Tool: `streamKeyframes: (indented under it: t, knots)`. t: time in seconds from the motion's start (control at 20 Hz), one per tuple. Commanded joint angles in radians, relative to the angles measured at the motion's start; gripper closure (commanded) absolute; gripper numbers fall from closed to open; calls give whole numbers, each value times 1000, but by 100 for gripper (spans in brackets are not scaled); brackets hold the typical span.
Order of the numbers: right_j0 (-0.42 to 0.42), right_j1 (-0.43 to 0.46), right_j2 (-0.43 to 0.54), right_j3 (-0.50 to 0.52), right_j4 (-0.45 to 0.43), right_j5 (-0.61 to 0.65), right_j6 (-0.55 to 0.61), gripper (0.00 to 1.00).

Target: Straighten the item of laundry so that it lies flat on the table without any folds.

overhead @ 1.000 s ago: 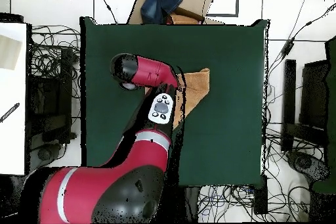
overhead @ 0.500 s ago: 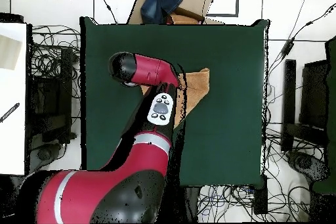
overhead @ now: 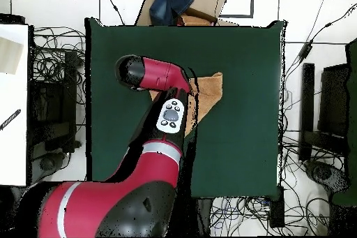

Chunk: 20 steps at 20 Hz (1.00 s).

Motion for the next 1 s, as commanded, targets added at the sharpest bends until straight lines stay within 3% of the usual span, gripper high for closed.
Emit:
streamKeyframes:
  t: [0.05, 1.0]
  knots:
    - [-3, 10, 64, 133, -22, -42, 183, 100]
    - [24, -27, 29, 121, -4, -1, 229, 100]
